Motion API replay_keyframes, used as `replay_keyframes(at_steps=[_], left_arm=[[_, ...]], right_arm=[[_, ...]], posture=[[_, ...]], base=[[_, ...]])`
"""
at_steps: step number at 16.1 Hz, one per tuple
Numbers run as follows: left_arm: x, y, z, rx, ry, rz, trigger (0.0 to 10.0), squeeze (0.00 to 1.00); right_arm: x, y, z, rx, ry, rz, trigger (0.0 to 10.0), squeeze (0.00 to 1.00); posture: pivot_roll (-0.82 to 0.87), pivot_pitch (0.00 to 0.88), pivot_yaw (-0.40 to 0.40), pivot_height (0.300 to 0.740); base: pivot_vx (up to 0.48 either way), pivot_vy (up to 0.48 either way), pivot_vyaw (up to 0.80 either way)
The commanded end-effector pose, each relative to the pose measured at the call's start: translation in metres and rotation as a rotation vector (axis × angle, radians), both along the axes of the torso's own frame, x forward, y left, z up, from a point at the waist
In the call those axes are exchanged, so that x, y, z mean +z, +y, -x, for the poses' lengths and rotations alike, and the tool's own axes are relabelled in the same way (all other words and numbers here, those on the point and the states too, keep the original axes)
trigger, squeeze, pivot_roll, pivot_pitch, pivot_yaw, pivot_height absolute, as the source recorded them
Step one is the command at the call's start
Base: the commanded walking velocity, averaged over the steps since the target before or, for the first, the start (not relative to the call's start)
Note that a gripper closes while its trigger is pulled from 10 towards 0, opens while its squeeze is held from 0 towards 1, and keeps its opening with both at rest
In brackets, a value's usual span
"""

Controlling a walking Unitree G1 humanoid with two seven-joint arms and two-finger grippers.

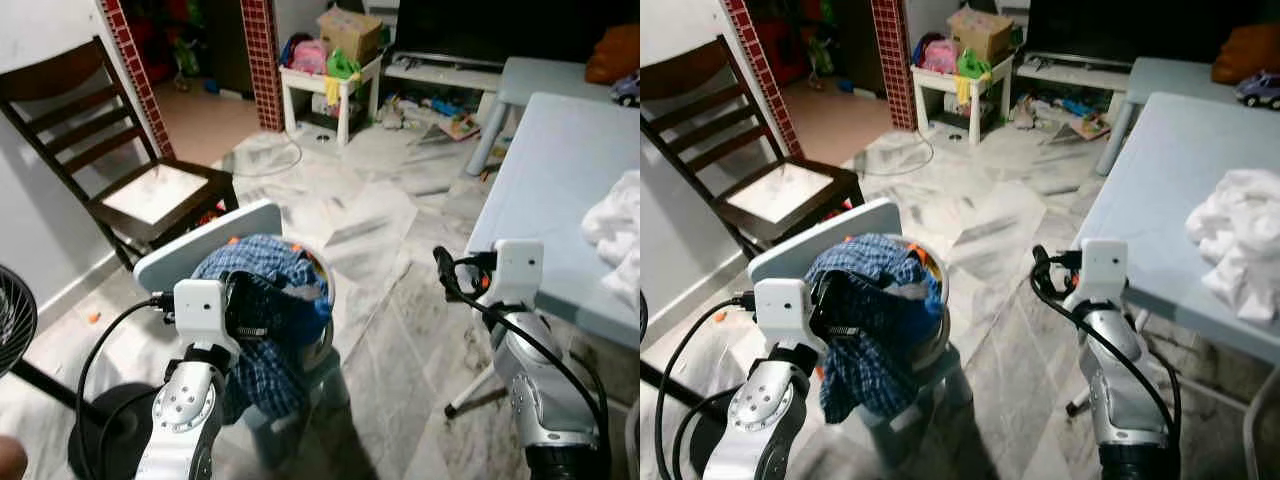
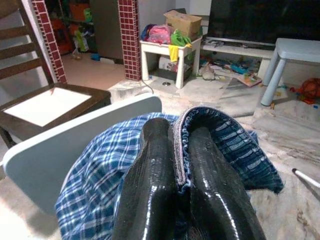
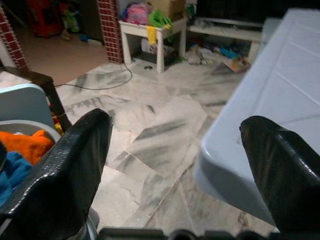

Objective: Hang hanger

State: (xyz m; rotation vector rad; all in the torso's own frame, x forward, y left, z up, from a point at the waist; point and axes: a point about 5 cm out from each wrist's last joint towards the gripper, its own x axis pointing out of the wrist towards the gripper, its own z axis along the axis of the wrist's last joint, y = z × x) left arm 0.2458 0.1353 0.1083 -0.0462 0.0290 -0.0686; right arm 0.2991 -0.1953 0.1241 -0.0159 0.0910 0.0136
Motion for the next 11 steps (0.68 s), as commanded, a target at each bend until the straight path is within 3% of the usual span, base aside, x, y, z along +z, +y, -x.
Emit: replay_keyframes(at_steps=[1, 7, 11], left_arm=[[-0.0007, 0.0009, -0.0002, 0.002, 0.01, -0.006, 10.0, 0.0], [-0.0007, -0.0011, -0.0025, -0.013, 0.014, -0.003, 10.0, 0.0], [0.0005, 0.0001, -0.0044, -0.019, 0.006, -0.003, 10.0, 0.0]], right_arm=[[0.0016, 0.004, -0.0021, 0.013, -0.003, -0.006, 10.0, 0.0], [0.0006, 0.0073, -0.0046, 0.036, 0.012, -0.028, 10.0, 0.0], [0.0017, 0.0094, -0.0063, 0.044, 0.014, -0.038, 10.0, 0.0]], posture=[[-0.08, 0.0, 0.049, 0.74], [-0.08, 0.0, 0.053, 0.74], [-0.08, 0.0, 0.05, 0.74]], base=[[-0.259, 0.0, 0.0], [-0.256, 0.0, 0.0], [0.0, 0.0, 0.0]])
